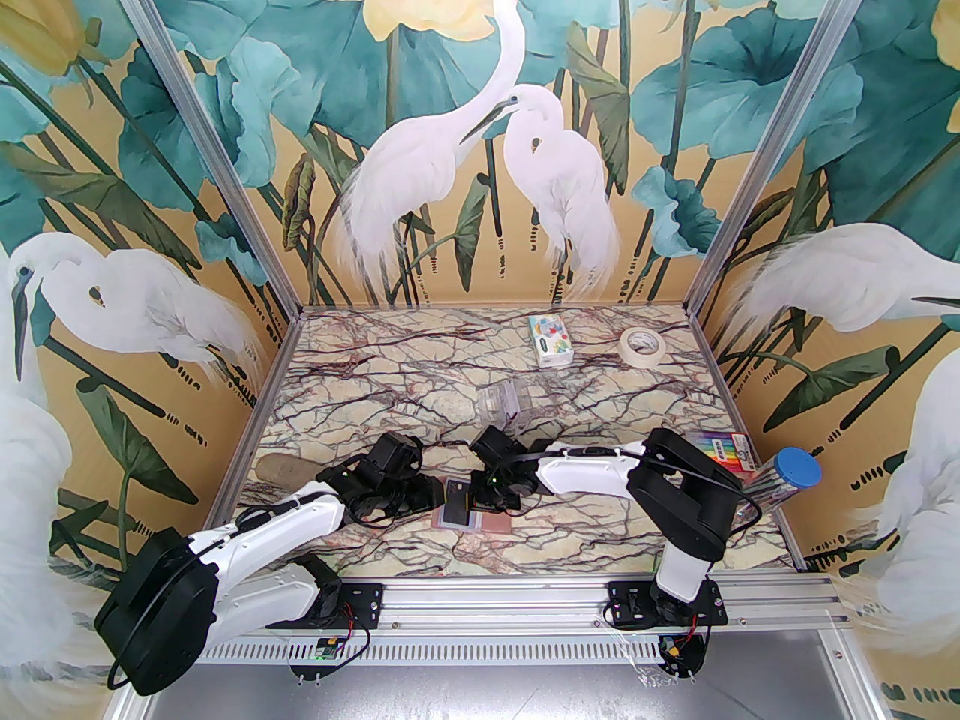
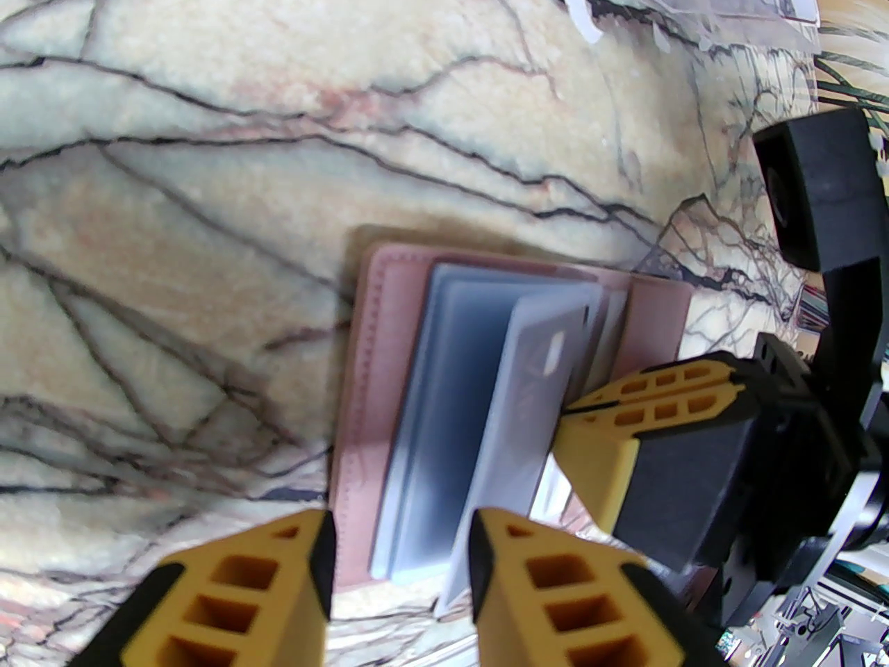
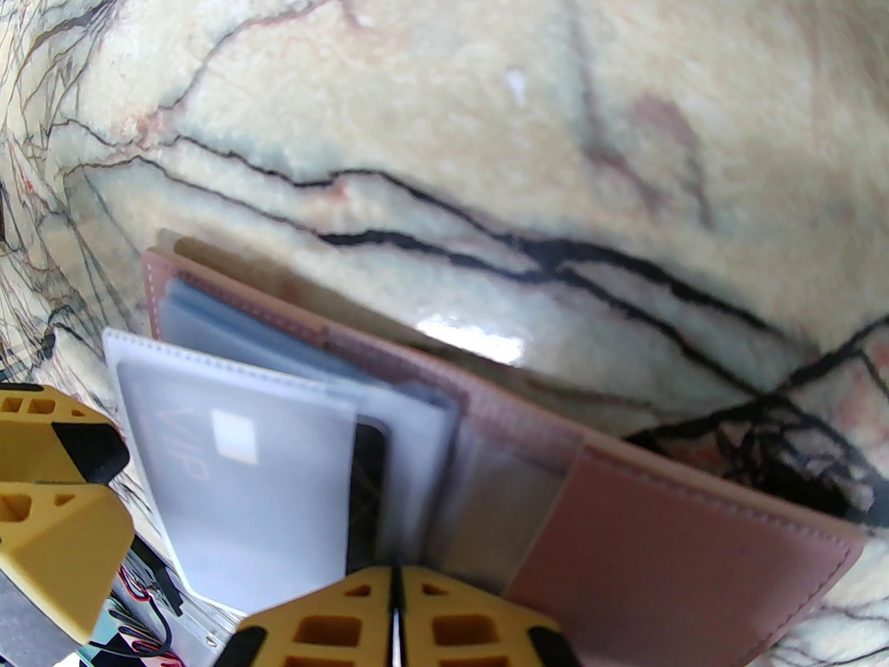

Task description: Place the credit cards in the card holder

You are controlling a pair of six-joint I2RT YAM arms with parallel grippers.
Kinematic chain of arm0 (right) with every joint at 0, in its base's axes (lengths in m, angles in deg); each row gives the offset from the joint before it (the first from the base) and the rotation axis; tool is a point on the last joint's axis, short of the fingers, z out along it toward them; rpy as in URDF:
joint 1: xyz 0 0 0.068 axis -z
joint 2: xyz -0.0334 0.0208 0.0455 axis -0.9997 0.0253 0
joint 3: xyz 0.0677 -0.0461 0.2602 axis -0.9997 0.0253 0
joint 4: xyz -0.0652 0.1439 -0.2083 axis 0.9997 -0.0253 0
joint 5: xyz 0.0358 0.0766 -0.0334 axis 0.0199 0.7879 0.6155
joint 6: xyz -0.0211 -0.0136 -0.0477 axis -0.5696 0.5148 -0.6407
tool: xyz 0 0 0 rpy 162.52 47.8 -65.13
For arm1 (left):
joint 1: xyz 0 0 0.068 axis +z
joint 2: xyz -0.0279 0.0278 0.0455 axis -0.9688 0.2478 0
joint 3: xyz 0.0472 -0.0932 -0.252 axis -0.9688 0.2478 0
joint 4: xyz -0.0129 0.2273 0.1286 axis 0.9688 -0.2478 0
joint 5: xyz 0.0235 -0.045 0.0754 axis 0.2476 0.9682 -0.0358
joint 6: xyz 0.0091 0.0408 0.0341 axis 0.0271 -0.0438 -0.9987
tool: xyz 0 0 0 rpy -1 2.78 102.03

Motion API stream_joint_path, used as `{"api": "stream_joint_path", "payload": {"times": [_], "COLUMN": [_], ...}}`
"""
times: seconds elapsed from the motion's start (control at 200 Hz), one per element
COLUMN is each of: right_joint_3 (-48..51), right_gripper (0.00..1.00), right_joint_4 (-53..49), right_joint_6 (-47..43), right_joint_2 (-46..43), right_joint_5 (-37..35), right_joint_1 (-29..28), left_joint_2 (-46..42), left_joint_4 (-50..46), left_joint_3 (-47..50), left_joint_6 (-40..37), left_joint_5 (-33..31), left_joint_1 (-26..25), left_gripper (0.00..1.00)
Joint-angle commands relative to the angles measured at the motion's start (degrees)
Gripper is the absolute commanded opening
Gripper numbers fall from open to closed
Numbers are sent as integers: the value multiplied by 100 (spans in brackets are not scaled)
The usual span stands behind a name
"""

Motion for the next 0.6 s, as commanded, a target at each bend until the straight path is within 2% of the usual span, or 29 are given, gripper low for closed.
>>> {"api": "stream_joint_path", "payload": {"times": [0.0, 0.29, 0.595], "right_joint_3": [176, 193, 146], "right_gripper": [9, 9, 9], "right_joint_4": [-27, -18, -64], "right_joint_6": [86, 78, 41], "right_joint_2": [296, 303, 317], "right_joint_5": [-100, -90, -70], "right_joint_1": [-22, -17, -23], "left_joint_2": [-103, 145, 381], "left_joint_4": [-89, 993, 1033], "left_joint_3": [-115, 81, 123], "left_joint_6": [58, 264, 239], "left_joint_5": [102, 933, 865], "left_joint_1": [-35, -35, -40], "left_gripper": [38, 39, 40]}}
